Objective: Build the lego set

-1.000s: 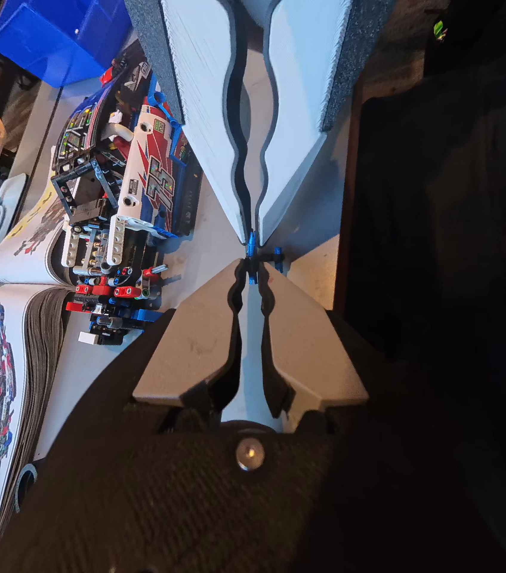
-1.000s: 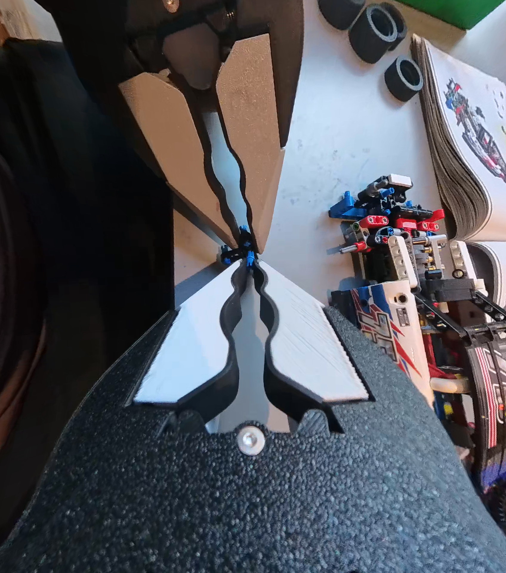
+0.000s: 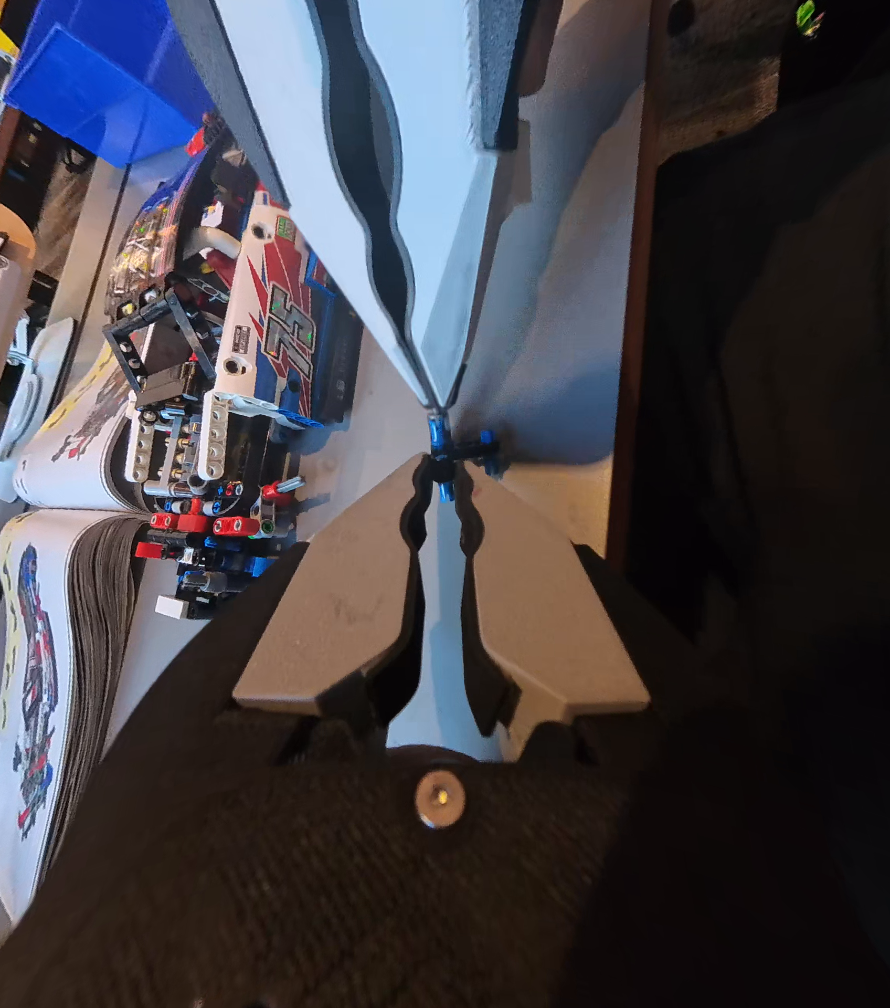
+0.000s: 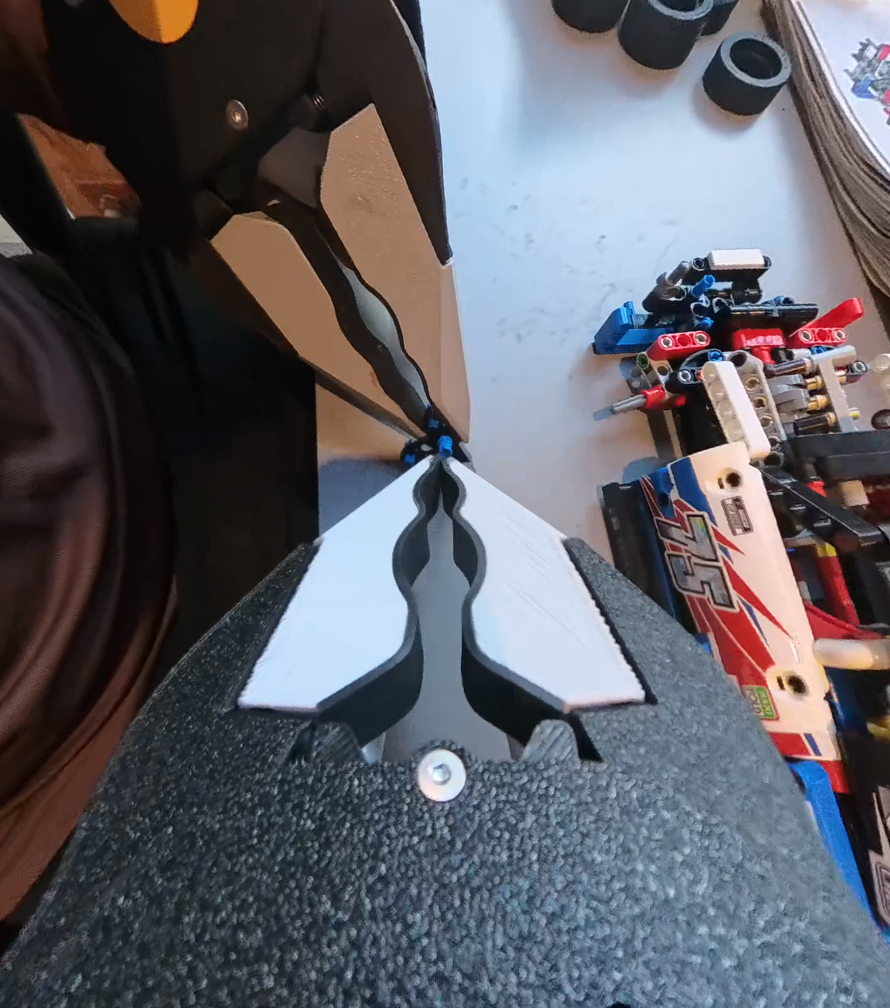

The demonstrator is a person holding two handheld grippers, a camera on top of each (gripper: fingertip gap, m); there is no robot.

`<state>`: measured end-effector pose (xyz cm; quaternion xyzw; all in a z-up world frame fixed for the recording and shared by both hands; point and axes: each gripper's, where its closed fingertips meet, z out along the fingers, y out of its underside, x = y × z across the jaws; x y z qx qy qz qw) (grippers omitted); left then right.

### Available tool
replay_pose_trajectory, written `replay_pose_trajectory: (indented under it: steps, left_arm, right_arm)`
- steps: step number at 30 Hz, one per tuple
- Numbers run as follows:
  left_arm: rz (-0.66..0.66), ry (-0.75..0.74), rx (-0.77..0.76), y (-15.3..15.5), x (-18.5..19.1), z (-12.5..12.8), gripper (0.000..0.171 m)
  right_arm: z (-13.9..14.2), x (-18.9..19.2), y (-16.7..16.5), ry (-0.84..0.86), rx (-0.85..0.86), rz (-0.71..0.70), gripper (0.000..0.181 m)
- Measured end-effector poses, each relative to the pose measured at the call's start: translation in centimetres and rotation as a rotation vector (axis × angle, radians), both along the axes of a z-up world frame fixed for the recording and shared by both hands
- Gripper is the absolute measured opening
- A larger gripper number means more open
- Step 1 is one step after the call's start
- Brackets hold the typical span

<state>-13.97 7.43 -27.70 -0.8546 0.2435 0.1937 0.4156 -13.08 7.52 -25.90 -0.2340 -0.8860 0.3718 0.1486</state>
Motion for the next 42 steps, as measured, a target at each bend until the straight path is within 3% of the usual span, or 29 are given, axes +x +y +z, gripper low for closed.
replay_pose_trajectory:
  steps: [10,24,34,42]
  left_arm:
    - [0.005,0.022,0.001,0.0,-0.1,-0.1,0.005]
    - [0.038,0.032,-0.010,-0.2,-0.6,-0.1,0.005]
    - [0.112,0.060,0.014,0.4,-1.9,0.0,0.005]
    - [0.210,0.075,0.078,0.4,-3.5,1.0,0.006]
  right_arm:
    - [-0.5,-0.3,-0.1,0.009,0.028,0.007,0.000]
    - [-0.7,-0.7,-0.5,0.006,0.201,0.025,0.000]
    - [-0.3,-1.3,0.7,-0.089,-0.123,-0.103,0.000]
    - [-0.9,-2.7,2.0,0.011,-0.106,-0.190,0.001]
